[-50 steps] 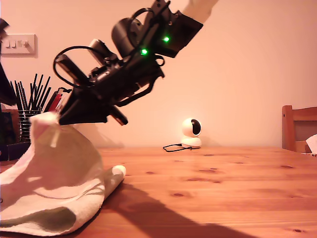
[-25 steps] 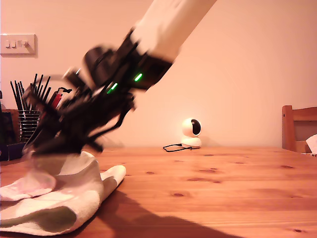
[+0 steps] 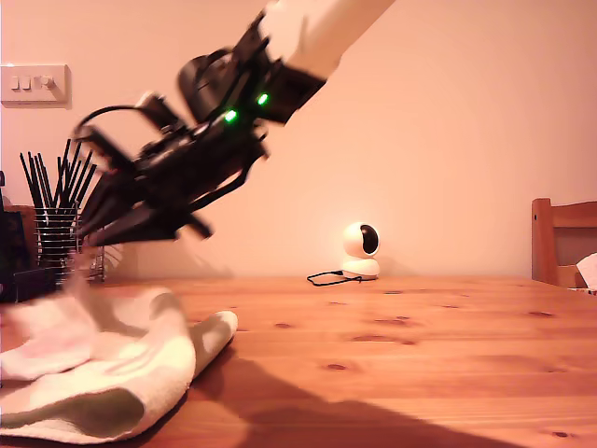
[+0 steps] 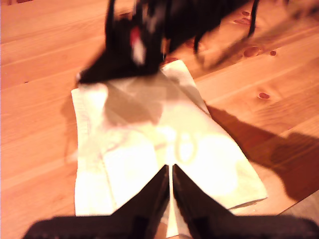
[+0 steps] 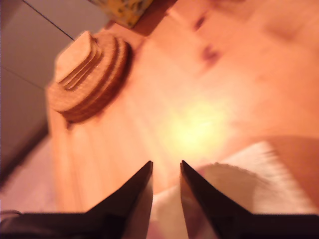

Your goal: Fold the tea towel in front of you. After folding it, place it to the left side.

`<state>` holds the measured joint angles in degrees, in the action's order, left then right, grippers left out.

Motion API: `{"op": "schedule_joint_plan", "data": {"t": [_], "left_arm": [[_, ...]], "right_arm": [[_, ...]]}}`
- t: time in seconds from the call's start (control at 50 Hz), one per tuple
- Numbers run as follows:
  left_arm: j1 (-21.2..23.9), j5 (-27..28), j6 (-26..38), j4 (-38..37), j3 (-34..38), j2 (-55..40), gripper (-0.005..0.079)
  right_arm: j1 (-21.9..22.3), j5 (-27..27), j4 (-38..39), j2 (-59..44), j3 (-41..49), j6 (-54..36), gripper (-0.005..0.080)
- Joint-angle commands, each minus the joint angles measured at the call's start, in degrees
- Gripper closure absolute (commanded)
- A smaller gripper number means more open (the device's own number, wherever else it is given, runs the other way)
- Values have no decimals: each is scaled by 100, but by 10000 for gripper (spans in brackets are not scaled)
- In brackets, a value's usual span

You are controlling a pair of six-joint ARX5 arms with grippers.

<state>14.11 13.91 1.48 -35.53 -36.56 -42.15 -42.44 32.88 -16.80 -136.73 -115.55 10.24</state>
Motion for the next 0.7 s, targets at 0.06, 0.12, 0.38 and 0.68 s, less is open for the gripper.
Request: {"op": "schedule_joint_plan", "data": {"t": [0.06, 0.12, 0.38, 0.68], "left_arm": [[-7, 28, -74, 170, -76, -131, 762], [-7, 52, -116, 221, -76, -201, 761], [101, 334, -107, 446, -74, -793, 762], [741, 446, 203, 1104, -74, -1740, 762]], "right_arm": [[61, 15, -339, 61, -120, -275, 605], [101, 11, -466, 61, -151, -431, 605], [402, -140, -1674, 61, -157, -1637, 605], [933, -201, -2750, 94, -157, -2380, 606]]}}
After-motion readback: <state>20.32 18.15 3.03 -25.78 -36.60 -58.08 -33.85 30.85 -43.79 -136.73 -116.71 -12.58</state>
